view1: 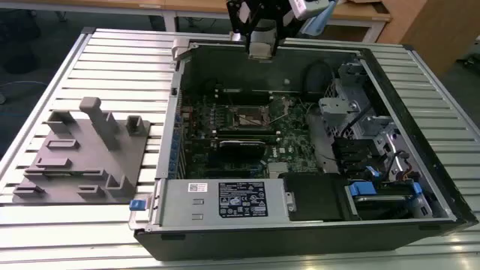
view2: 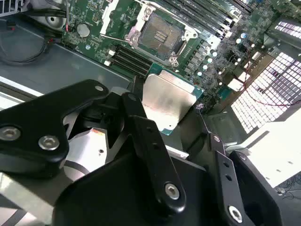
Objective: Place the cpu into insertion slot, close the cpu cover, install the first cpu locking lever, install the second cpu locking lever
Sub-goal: 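Place the cpu into insertion slot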
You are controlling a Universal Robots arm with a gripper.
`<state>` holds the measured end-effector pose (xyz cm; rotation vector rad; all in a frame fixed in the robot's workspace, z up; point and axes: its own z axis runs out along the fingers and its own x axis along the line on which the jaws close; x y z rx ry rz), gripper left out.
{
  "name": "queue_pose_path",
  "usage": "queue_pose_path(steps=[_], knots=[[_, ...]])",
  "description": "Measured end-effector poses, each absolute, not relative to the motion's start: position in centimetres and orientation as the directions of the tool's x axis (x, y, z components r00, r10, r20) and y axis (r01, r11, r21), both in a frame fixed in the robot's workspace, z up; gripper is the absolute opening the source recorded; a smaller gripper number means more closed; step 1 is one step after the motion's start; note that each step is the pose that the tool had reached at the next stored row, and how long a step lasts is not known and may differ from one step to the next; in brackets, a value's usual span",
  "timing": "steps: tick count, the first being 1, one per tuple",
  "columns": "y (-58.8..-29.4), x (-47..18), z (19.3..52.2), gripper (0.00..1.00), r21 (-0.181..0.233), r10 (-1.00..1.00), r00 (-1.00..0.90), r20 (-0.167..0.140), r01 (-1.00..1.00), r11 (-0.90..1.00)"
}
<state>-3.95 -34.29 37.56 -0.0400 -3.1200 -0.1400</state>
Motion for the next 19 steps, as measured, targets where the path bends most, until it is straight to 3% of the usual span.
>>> queue_pose_path(steps=[19], knots=[[-34.29, -3.95, 37.04, 0.54, 0.090, 0.025, -1.000, 0.019, 0.026, 0.996]])
